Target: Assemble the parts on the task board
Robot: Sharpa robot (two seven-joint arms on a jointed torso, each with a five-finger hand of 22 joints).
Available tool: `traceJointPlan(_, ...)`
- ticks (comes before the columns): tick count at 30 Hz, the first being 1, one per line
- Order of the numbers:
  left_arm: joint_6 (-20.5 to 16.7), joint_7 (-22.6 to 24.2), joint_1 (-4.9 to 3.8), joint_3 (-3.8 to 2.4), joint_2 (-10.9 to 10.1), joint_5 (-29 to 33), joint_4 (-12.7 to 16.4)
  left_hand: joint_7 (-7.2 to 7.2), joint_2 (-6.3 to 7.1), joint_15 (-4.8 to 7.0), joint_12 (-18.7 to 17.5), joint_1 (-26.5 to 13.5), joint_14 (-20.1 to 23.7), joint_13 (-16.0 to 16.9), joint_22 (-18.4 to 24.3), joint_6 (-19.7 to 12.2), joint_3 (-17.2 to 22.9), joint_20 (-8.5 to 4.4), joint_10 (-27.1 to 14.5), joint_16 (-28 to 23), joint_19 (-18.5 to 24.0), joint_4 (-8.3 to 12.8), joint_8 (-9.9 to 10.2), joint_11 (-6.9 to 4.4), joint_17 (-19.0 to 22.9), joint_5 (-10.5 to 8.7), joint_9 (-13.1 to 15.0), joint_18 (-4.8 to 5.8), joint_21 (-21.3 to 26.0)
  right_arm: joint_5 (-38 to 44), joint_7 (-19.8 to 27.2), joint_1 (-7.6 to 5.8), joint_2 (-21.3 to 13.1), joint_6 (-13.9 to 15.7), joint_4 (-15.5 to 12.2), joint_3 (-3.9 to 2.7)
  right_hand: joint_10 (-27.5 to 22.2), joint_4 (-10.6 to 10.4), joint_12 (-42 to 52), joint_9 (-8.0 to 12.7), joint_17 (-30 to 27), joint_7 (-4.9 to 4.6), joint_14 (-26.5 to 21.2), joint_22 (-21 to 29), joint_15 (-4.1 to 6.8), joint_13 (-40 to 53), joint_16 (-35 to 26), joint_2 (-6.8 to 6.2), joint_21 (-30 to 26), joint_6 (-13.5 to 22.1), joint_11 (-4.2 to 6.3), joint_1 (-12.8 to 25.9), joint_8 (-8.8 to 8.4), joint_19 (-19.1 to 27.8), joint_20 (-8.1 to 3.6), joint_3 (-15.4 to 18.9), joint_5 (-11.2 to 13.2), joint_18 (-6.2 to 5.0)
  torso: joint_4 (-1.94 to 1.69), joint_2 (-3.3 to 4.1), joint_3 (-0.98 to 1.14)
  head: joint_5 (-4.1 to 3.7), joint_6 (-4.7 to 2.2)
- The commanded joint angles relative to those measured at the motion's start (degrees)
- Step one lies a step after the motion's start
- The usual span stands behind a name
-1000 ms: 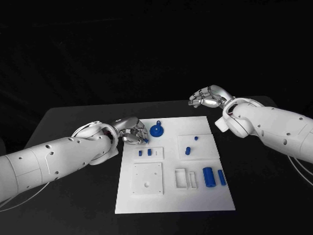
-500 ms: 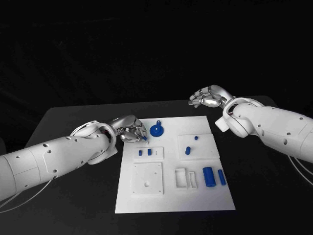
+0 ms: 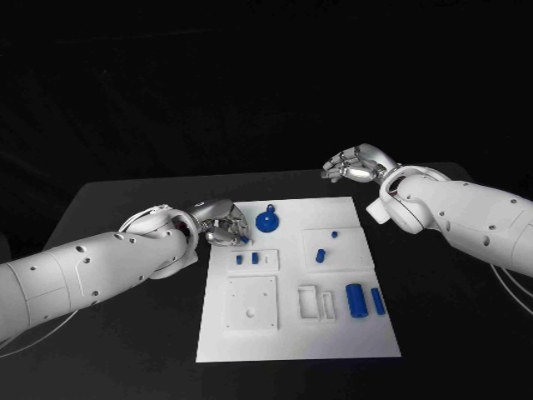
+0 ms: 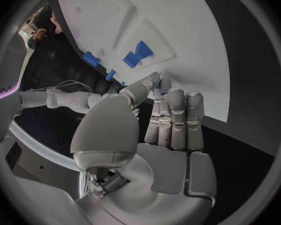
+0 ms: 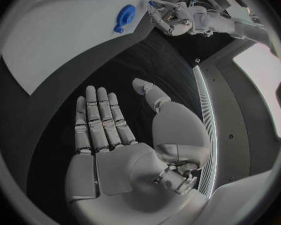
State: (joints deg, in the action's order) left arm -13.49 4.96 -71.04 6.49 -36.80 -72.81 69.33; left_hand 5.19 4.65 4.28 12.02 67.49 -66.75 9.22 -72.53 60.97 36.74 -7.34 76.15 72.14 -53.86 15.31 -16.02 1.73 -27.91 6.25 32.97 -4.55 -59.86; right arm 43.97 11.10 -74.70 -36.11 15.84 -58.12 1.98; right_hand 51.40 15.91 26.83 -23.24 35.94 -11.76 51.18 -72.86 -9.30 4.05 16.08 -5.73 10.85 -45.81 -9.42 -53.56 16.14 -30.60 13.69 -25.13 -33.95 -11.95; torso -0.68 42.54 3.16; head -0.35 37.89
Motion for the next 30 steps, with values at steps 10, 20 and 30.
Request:
traceJointPlan(10,1.2,-0.5,0.01,0.00,0.5,-2.6,0.2,0.14,-0.55,0.42,-0.3,0.0,0.0,0.1,-0.1,0.5,0.4,-2.81,0.3,0.3,-0.1,0.0,-0.1,-0.07,0.1,0.30,0.1,-1.47,-0.3,-0.1,0.5,0.00,0.0,-0.5,-0.1,-0.04,0.4,0.0,0.4,0.1,0.1,-0.20,-0.2,-0.1,0.09,-0.1,-0.2,0.36,-0.2,0.1,0.07,0.1,0.22,0.0,0.52,-0.1,-0.3,-0.42,0.01,0.02,0.04,-0.05,0.07)
traceJointPlan(20,0.3,-0.5,0.01,0.00,0.6,-2.1,0.2,0.15,-0.57,0.42,-0.4,-0.1,0.0,0.1,-0.1,0.5,0.4,-2.81,0.3,0.3,-0.1,0.0,-0.1,-0.07,0.1,0.28,0.1,-1.46,-0.3,-0.1,0.5,0.00,0.0,-0.5,0.0,-0.04,0.4,0.0,0.4,0.1,0.1,-0.20,-0.2,-0.1,0.09,-0.1,-0.2,0.37,-0.3,0.1,0.08,0.1,0.23,0.0,0.54,-0.1,-0.3,-0.44,0.01,0.02,0.00,-0.17,0.03)
traceJointPlan(30,0.5,-0.4,0.01,0.00,0.7,-1.7,0.6,0.15,-0.57,0.43,-0.4,-0.1,-0.1,0.2,-0.1,0.5,0.4,-2.81,0.4,0.4,-0.1,0.0,-0.1,-0.08,0.2,0.29,0.1,-1.46,-0.3,-0.1,0.5,0.00,0.0,-0.5,0.0,-0.04,0.4,0.0,0.4,0.1,0.1,-0.20,-0.2,-0.1,0.10,-0.1,-0.2,0.37,-0.3,0.1,0.08,0.1,0.25,0.0,0.55,-0.1,-0.3,-0.46,-0.02,0.02,-0.03,-0.23,0.01)
